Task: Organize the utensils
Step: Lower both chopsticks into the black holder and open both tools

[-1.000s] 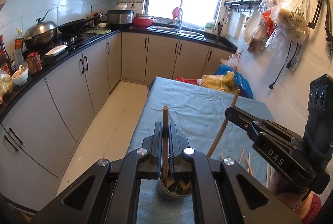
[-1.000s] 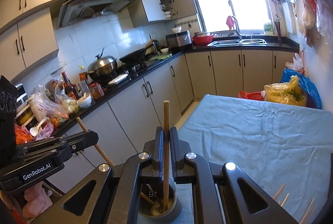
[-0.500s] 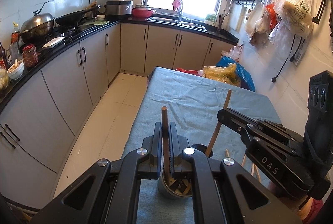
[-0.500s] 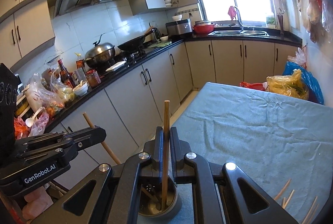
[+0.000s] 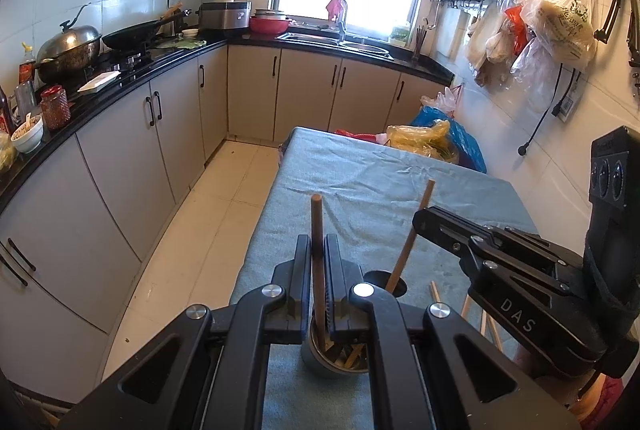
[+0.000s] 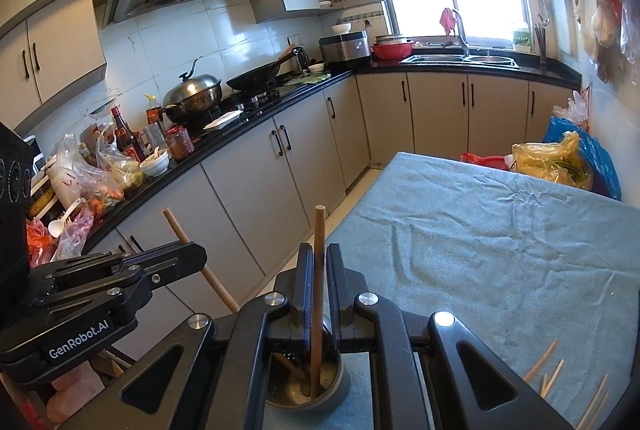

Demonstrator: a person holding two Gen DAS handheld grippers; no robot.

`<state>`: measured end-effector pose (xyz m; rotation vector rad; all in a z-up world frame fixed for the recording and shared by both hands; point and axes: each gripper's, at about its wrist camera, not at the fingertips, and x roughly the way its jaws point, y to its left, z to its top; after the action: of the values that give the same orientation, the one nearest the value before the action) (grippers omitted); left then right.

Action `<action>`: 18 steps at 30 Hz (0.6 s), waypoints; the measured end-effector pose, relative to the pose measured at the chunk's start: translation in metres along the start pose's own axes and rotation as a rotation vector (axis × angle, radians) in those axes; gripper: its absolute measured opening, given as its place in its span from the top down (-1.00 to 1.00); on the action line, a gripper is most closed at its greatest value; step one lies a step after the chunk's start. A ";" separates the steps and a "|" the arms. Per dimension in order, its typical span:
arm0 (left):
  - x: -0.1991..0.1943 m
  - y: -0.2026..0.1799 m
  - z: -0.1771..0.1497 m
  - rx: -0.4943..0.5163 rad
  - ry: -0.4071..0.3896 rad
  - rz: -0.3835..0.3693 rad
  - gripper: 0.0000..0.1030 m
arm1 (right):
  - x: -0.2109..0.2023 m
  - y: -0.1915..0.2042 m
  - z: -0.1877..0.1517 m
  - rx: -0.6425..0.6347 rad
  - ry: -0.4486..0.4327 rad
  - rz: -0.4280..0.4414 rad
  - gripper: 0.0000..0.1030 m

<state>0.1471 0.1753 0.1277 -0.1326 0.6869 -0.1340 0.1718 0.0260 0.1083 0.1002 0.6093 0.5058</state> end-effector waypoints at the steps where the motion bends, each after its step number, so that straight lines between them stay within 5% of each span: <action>1: 0.000 0.000 0.000 0.000 -0.001 0.001 0.88 | -0.001 0.000 0.000 -0.002 0.001 -0.002 0.83; 7: -0.006 -0.003 -0.002 0.006 -0.018 0.007 0.60 | -0.013 0.001 -0.002 -0.004 -0.015 0.004 0.57; 14: -0.017 -0.010 -0.004 0.014 -0.039 0.028 0.59 | -0.034 0.005 -0.003 -0.024 -0.046 -0.021 0.53; 18: -0.028 -0.017 -0.009 0.030 -0.065 0.051 0.52 | -0.050 -0.003 -0.008 -0.032 -0.065 -0.083 0.31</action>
<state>0.1187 0.1630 0.1409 -0.0907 0.6226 -0.0910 0.1332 -0.0009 0.1269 0.0605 0.5393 0.4303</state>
